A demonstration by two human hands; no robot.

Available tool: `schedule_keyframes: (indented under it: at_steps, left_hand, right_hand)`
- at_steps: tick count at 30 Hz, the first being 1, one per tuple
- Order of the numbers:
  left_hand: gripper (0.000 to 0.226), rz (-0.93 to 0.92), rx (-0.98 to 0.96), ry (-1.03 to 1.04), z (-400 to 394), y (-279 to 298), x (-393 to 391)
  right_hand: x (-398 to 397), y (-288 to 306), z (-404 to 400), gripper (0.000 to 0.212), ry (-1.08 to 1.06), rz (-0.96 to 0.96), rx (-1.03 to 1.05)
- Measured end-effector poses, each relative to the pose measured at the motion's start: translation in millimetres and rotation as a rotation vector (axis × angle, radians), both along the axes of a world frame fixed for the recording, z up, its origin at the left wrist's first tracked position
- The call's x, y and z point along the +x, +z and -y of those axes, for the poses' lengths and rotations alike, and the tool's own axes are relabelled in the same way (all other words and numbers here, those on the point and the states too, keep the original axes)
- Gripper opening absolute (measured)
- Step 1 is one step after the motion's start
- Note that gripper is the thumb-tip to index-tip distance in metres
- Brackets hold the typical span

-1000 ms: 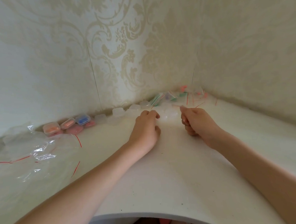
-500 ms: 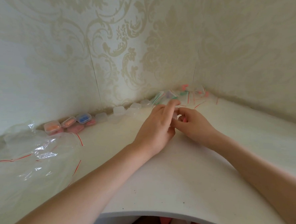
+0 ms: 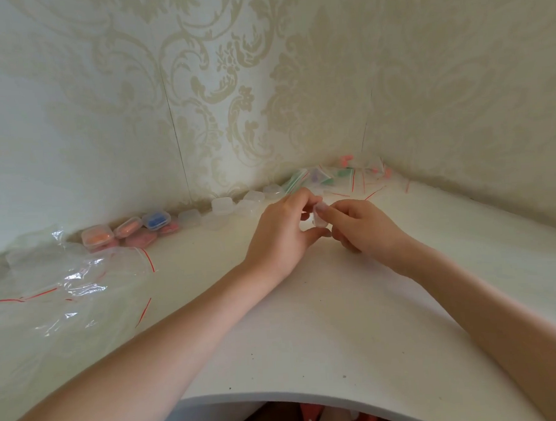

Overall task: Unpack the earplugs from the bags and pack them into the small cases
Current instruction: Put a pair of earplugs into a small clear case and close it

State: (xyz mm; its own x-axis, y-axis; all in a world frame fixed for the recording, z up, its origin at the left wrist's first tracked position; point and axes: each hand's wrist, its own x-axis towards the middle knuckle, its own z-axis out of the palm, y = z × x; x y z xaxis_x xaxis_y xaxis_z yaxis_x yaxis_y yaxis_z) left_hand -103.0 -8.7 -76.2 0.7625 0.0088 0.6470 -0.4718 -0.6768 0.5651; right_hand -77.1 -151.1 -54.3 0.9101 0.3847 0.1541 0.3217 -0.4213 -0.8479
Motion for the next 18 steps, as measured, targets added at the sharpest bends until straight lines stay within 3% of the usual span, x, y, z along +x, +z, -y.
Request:
schedule_keyframes:
  at_steps: [9, 12, 15, 18]
  left_hand:
    - [0.034, -0.092, -0.080, -0.095, -0.7, 6.2, -1.0]
    - [0.035, -0.212, -0.190, -0.137, -2.0, 8.1, 0.6]
    - [0.032, -0.444, -0.422, -0.201, -6.3, 9.4, 0.1]
    - [0.019, -0.624, -0.828, -0.353, -9.5, 11.5, 1.4]
  right_hand:
    - [0.6, -2.7, 1.7, 0.039, 0.053, 0.004, -0.015]
    - [3.0, -4.9, 5.3, 0.018, 0.041, 0.068, 0.016]
    - [5.9, -0.3, 13.2, 0.011, 0.098, 0.165, 0.037]
    - [8.8, 2.7, 16.8, 0.011, 0.114, 0.189, 0.078]
